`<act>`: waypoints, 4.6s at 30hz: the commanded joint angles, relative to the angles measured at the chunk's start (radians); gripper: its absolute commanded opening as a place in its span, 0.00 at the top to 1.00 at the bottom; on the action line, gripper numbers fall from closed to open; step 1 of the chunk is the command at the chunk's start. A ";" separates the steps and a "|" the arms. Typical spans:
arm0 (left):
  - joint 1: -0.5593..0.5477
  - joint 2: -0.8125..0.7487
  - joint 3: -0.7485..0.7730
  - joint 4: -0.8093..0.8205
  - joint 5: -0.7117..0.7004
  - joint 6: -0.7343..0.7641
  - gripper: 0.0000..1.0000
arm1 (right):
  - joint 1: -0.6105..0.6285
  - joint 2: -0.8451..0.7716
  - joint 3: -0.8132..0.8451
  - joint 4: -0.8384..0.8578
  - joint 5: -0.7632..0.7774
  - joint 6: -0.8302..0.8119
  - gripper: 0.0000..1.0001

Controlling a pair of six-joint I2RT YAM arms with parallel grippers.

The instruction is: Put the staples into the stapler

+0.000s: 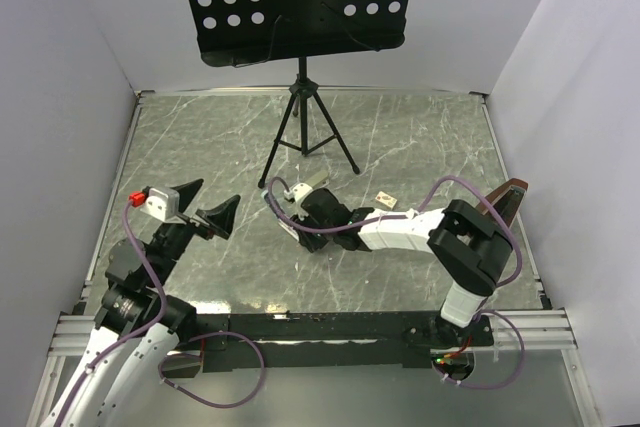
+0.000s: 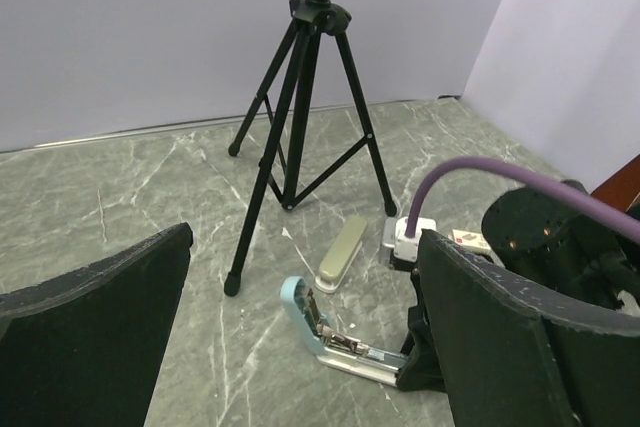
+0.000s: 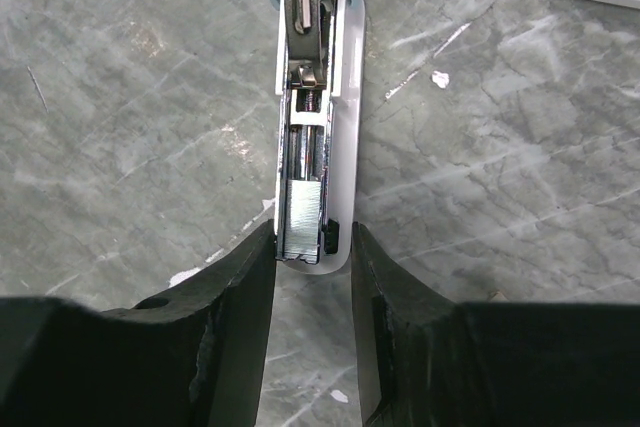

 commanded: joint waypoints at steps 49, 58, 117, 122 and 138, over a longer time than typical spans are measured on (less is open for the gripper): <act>0.025 0.140 -0.034 0.090 0.612 0.301 0.01 | -0.052 -0.306 -0.071 0.014 -0.201 -0.149 1.00; 0.026 0.229 0.064 -0.039 0.831 0.418 0.01 | -0.051 -0.536 -0.137 -0.053 -0.334 -0.216 1.00; -0.056 0.865 0.406 -0.475 1.138 0.696 0.80 | -0.043 -0.610 -0.209 -0.026 -0.478 -0.261 1.00; -0.101 0.882 0.403 -0.457 1.073 0.653 0.83 | -0.043 -0.587 -0.204 0.014 -0.478 -0.264 1.00; -0.202 0.896 0.395 -0.274 1.021 0.452 0.99 | -0.043 -0.539 -0.153 0.065 -0.497 -0.238 0.97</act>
